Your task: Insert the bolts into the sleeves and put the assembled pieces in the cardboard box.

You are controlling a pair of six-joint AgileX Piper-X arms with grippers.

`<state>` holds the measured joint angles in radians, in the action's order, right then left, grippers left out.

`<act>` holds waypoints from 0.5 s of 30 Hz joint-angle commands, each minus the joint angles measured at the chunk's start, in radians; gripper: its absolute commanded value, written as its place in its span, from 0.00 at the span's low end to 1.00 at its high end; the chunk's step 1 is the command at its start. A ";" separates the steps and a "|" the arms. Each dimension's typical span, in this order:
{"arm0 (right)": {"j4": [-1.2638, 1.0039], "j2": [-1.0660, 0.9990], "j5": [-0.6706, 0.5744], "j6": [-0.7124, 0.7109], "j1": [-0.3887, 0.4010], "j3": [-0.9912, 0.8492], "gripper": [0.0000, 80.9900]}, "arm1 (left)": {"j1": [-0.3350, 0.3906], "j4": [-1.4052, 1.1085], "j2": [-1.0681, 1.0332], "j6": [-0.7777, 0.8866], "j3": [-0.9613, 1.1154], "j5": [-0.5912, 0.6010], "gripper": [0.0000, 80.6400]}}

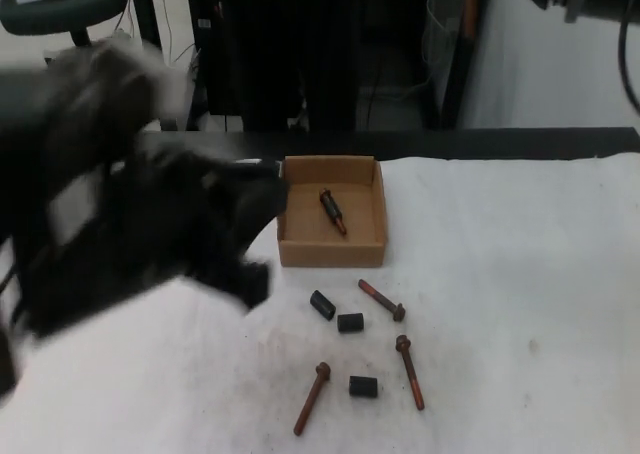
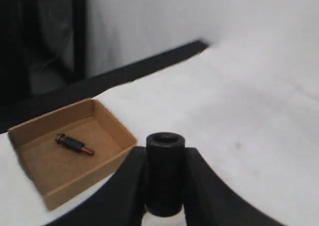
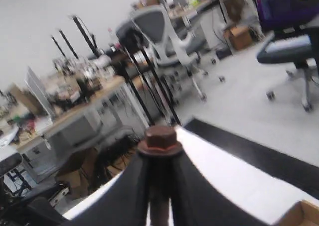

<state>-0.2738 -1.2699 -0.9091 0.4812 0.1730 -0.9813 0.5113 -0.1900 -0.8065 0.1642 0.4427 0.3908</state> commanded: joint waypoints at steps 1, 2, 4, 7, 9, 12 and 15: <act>-0.408 -0.002 -0.017 0.216 0.025 0.090 0.01 | -0.019 -0.185 0.047 0.101 -0.079 0.072 0.00; -0.525 -0.012 -0.017 0.287 0.037 0.122 0.01 | -0.028 -0.254 0.065 0.148 -0.117 0.097 0.00; -0.712 -0.031 -0.017 0.382 0.065 0.171 0.01 | -0.042 -0.336 0.074 0.220 -0.171 0.150 0.00; -0.882 -0.050 -0.017 0.416 0.120 0.211 0.01 | -0.046 -0.361 0.063 0.252 -0.195 0.275 0.00; -0.885 -0.051 -0.017 0.408 0.163 0.222 0.01 | -0.046 -0.361 0.046 0.252 -0.195 0.352 0.00; -0.847 -0.051 -0.047 0.338 0.228 0.224 0.01 | -0.046 -0.367 0.017 0.252 -0.195 0.401 0.00; -0.781 -0.051 -0.055 0.242 0.282 0.224 0.01 | -0.046 -0.376 -0.009 0.248 -0.195 0.422 0.00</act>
<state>-1.0903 -1.3218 -0.9538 0.7899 0.4207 -0.7577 0.4684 -0.5405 -0.8119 0.4075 0.2451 0.7917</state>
